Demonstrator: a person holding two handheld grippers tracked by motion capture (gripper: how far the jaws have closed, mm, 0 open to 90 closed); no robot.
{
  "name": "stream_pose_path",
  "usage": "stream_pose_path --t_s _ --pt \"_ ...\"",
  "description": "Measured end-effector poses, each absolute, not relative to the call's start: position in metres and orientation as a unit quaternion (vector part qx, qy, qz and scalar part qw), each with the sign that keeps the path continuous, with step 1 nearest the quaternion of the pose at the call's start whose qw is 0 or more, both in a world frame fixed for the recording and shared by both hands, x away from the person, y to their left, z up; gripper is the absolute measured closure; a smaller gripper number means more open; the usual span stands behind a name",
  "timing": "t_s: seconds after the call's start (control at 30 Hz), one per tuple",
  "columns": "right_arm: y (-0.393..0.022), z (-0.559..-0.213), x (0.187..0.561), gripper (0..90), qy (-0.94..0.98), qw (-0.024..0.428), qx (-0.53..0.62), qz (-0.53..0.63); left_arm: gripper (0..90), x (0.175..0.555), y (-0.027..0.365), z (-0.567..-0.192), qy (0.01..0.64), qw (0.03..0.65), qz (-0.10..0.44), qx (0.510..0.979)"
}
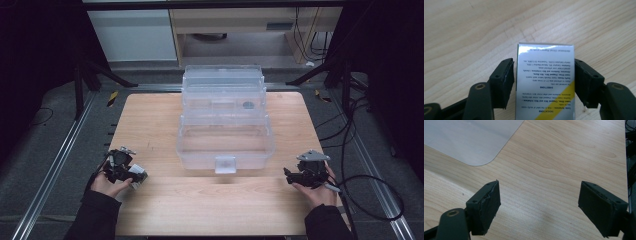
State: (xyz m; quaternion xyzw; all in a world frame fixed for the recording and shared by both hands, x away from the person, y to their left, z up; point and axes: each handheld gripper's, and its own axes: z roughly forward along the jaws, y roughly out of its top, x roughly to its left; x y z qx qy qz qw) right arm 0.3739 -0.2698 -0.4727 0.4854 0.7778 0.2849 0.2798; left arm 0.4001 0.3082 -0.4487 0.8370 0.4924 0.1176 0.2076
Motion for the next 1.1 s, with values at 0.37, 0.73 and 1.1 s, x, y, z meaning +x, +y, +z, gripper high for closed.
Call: stream_pose_path --t_s 0.37,0.73,1.1 --pt "-0.271 -0.449 0.374 26.9 0.764 0.283 0.479 0.325 40.5 0.390 0.300 -0.409 0.471 0.295 0.169 0.814" --pt "-0.252 -0.400 0.398 38.1 0.752 0.266 0.455 0.397 50.9 0.420 0.267 -0.387 0.452 0.382 0.201 0.781" --pt "-0.226 -0.406 0.439 43.7 0.769 0.228 0.458 0.383 51.2 0.445 0.214 -0.394 0.413 0.390 0.197 0.800"
